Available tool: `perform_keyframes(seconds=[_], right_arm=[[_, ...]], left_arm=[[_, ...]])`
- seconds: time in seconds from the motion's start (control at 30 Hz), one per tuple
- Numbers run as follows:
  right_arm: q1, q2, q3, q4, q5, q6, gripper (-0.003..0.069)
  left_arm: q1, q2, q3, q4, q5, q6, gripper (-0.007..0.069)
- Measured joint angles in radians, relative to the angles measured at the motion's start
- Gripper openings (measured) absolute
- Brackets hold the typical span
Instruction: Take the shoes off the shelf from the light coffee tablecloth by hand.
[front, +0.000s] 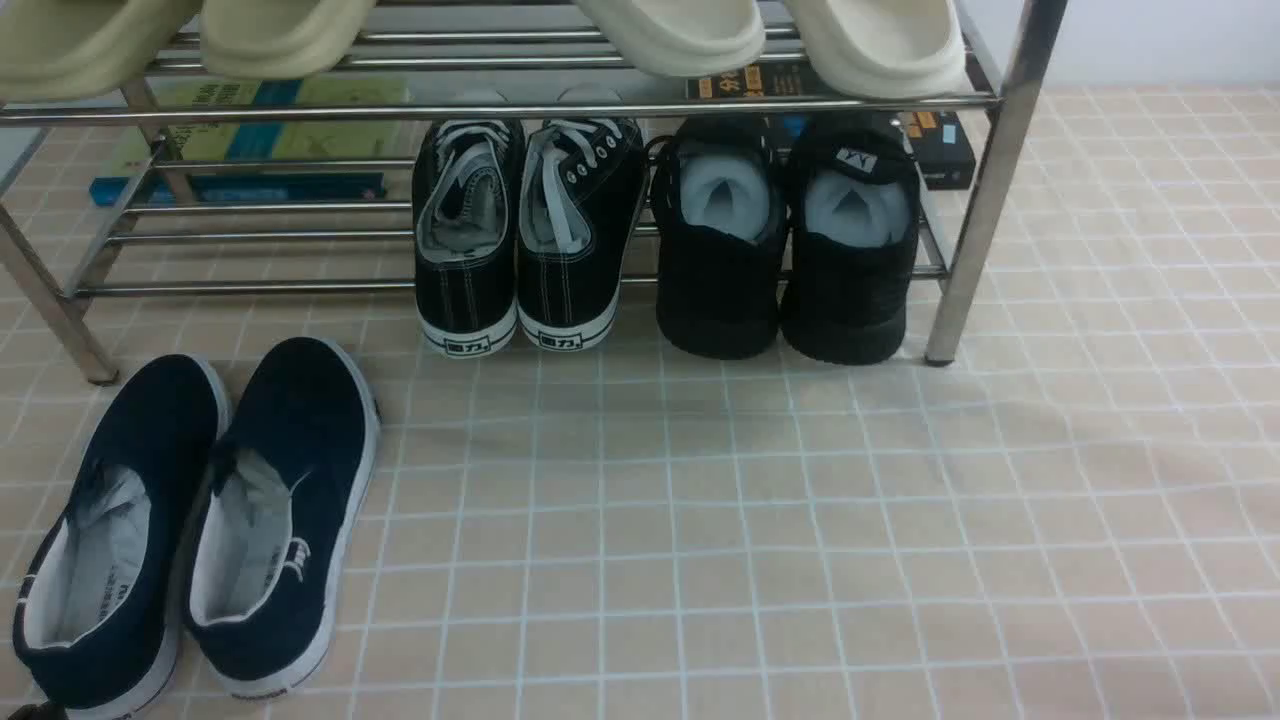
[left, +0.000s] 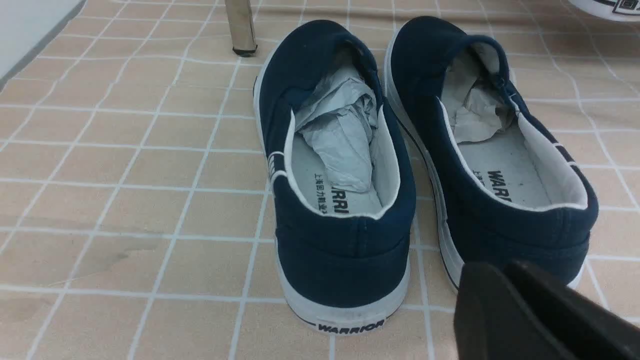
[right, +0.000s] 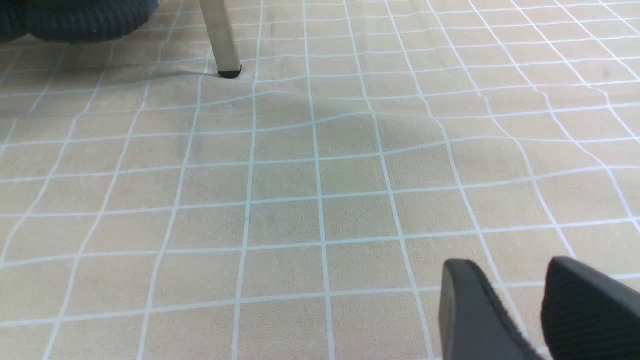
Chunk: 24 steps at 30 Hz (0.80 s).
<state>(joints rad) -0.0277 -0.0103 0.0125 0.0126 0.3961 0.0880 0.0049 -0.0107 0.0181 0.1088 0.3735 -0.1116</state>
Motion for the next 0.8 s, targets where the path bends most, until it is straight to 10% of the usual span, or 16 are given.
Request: perform_keyframes(seconds=[0.8], right_arm=[[0.0,0.0,0.0,-0.002,0.0,0.0,0.024]], left_arm=[[0.0,0.0,0.0,0.0,0.0,0.0,0.0086]])
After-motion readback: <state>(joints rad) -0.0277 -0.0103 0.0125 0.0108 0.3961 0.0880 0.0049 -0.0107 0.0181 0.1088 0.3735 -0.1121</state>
